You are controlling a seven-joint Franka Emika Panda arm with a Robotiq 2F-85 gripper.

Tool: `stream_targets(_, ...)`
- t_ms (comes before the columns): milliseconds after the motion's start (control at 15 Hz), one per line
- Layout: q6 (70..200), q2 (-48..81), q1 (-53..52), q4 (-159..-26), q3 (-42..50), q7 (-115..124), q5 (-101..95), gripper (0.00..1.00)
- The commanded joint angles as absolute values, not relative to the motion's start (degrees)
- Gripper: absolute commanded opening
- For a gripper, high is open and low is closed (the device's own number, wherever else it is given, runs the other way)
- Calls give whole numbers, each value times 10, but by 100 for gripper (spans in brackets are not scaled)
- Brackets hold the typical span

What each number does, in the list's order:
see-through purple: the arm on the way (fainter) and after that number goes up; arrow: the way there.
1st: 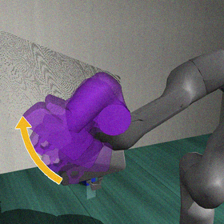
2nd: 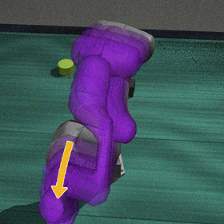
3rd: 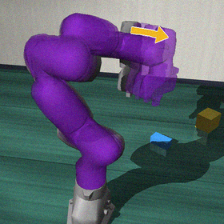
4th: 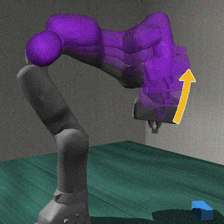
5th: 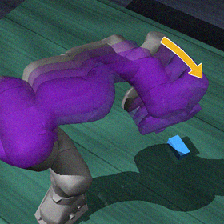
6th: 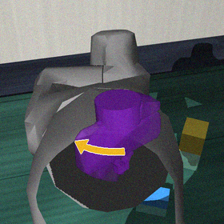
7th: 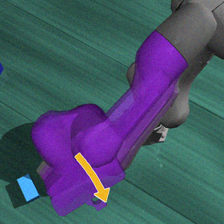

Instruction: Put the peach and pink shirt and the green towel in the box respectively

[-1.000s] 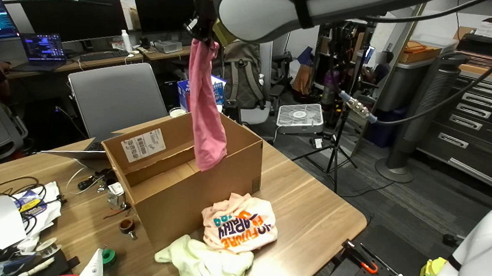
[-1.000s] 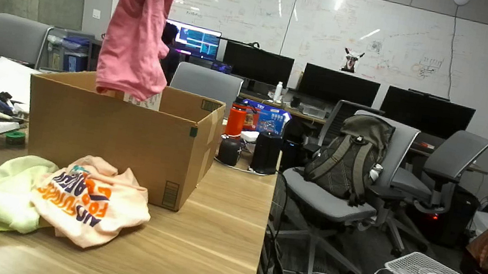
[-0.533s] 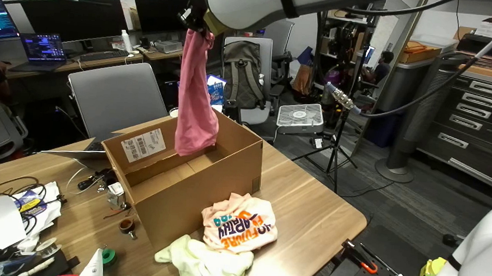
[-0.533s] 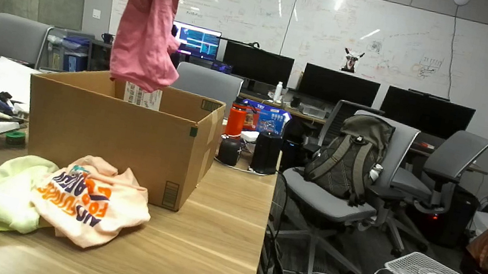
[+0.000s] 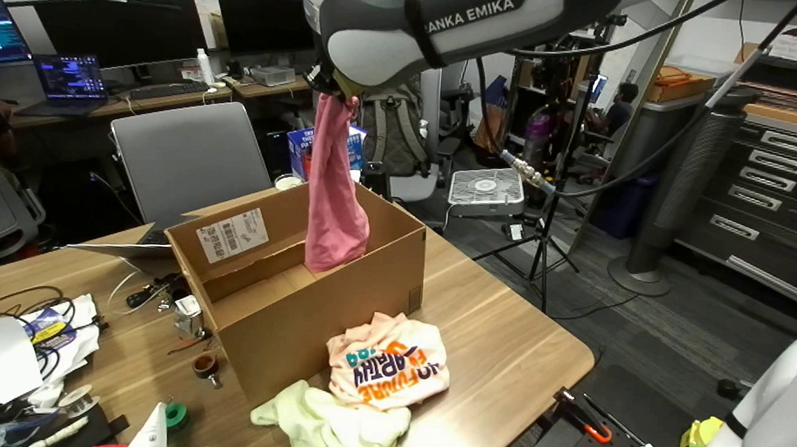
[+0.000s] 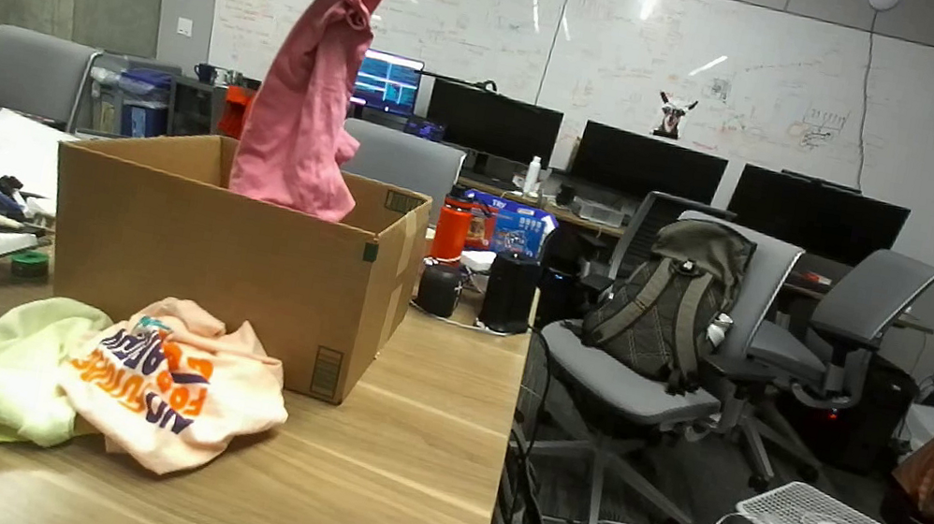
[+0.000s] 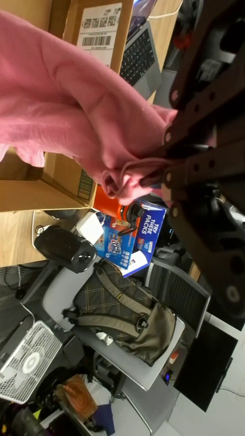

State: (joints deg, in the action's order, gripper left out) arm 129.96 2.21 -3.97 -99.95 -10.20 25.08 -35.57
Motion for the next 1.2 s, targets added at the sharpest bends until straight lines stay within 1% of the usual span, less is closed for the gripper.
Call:
stream_targets(0, 1276, 71, -56, -948, -81, 248, -354, 2)
stream_targets(133, 1278, 85, -61, -942, -72, 244, -352, 2)
stream_targets(200, 1279, 89, -64, -939, -68, 241, -350, 33)
stream_targets(267, 1280, 91, -66, -937, -65, 239, -348, 33)
stream_targets(467, 1282, 92, -71, -937, -58, 232, -344, 55)
stream_targets(533, 1282, 89, -72, -941, -56, 232, -344, 63)
stream_targets(600, 1275, 88, -73, -941, -55, 231, -341, 70)
stream_targets(667, 1267, 84, -74, -947, -54, 233, -342, 79)
stream_targets(867, 1234, 74, -74, -967, -54, 224, -327, 99)
stream_targets(1133, 1184, 63, -75, -990, -58, 199, -282, 100)
